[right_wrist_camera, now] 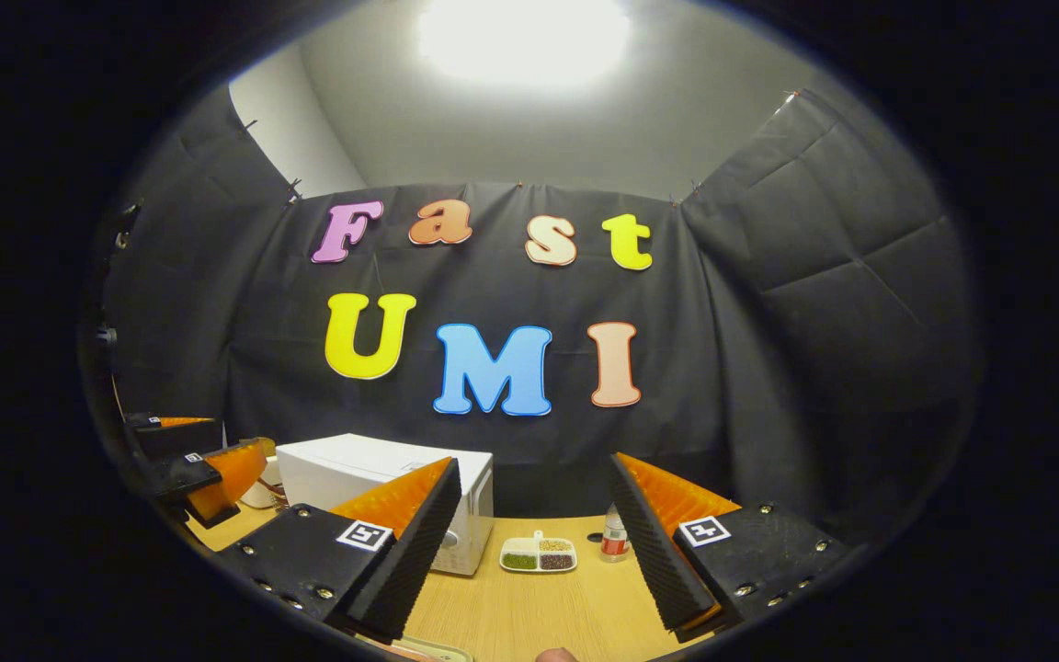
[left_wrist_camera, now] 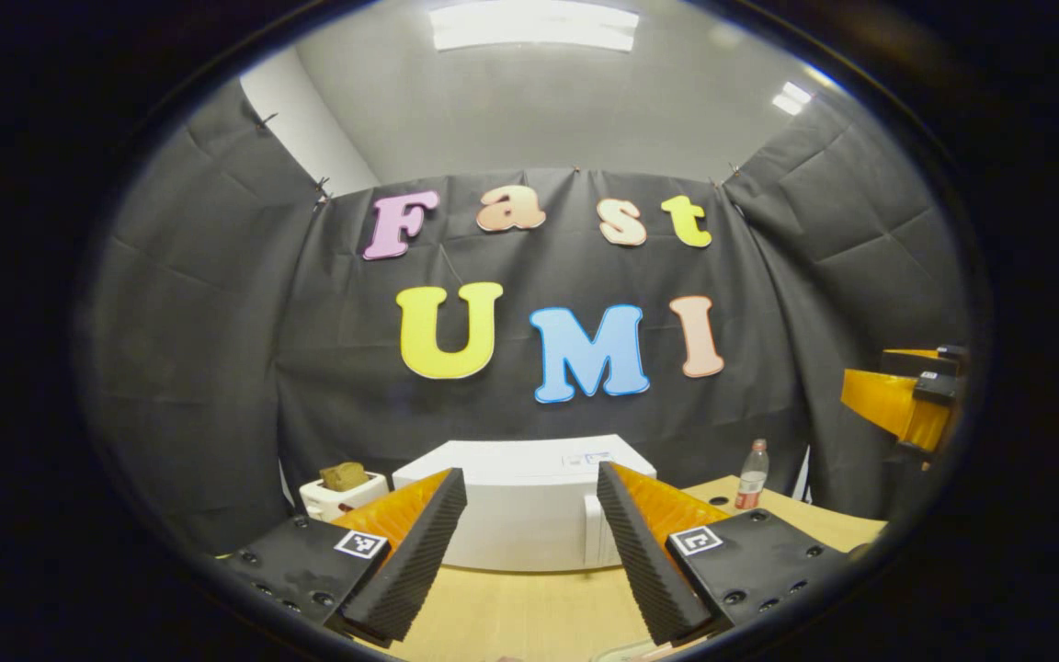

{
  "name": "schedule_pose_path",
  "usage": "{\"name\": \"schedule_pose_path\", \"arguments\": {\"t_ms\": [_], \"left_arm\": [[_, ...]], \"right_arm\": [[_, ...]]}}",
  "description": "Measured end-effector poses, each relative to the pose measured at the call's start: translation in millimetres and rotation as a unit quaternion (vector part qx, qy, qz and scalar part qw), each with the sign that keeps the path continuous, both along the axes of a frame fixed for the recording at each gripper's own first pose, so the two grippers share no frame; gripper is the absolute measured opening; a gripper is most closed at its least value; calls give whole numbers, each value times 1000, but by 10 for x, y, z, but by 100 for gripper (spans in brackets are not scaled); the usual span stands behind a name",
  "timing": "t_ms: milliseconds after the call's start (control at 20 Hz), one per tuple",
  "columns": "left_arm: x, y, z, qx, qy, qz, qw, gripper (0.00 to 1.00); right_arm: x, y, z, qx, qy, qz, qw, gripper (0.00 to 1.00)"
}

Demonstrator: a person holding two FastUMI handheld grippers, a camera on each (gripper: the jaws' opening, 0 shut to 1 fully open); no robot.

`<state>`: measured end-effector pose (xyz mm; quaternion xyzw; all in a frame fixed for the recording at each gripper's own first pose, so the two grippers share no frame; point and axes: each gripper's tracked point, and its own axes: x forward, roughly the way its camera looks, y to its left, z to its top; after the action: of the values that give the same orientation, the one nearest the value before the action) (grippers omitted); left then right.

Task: Open the microwave oven with the left hand, put the food in, and close the microwave oven.

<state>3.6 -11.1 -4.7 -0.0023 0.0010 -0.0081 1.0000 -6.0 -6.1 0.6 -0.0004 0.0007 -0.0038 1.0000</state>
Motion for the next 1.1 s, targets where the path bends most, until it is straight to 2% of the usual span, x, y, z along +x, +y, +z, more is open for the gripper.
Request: {"name": "schedule_pose_path", "arguments": {"t_ms": [350,550,1100], "left_arm": [[231,-84,-30,-2,-6,-10,1000,95],[573,-148,-98,-4,-14,-17,1000,95],[1531,-676,-1199,-3,70,-60,996,96]], "right_arm": [[-29,-76,36,-5,0,-11,1000,97],[-106,-159,50,-14,2,-25,1000,97],[-395,-547,-37,-36,32,-93,994,97]]}}
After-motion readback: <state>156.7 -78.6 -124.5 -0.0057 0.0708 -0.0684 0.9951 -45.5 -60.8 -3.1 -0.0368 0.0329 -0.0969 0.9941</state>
